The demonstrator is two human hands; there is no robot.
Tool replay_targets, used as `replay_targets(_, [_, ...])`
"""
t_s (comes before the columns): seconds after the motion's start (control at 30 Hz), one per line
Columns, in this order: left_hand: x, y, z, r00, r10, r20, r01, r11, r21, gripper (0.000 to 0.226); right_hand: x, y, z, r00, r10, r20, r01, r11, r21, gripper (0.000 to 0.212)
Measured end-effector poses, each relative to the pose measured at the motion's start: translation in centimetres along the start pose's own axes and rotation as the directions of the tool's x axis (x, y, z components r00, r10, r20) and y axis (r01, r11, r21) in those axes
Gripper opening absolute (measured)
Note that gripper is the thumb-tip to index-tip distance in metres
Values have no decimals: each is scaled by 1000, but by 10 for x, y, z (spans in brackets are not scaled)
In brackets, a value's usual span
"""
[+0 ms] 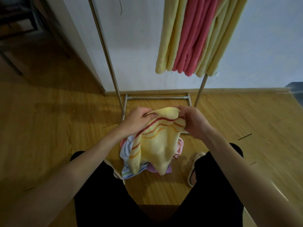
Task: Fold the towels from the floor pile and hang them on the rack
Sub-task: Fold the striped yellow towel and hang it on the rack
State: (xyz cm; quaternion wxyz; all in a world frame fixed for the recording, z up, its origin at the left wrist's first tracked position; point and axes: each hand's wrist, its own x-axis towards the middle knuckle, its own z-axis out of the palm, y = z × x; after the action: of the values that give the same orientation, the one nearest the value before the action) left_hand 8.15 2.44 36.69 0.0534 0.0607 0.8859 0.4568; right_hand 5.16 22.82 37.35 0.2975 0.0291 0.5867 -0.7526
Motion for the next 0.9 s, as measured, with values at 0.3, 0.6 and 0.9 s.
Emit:
replay_targets(0.3, [-22, -18, -16, 979, -109, 171, 89, 989, 118, 42, 0, -5, 21, 990, -112, -88, 111, 994, -9, 23])
replay_targets(0.6, [-43, -22, -31, 974, -186, 129, 186, 982, 13, 19, -4, 0, 10, 965, -175, -194, 169, 984, -47, 9])
replay_targets(0.9, [-61, 6, -41, 998, 9, 69, -13, 998, 56, 29, -3, 1, 9, 878, -345, -331, 300, 937, -180, 16])
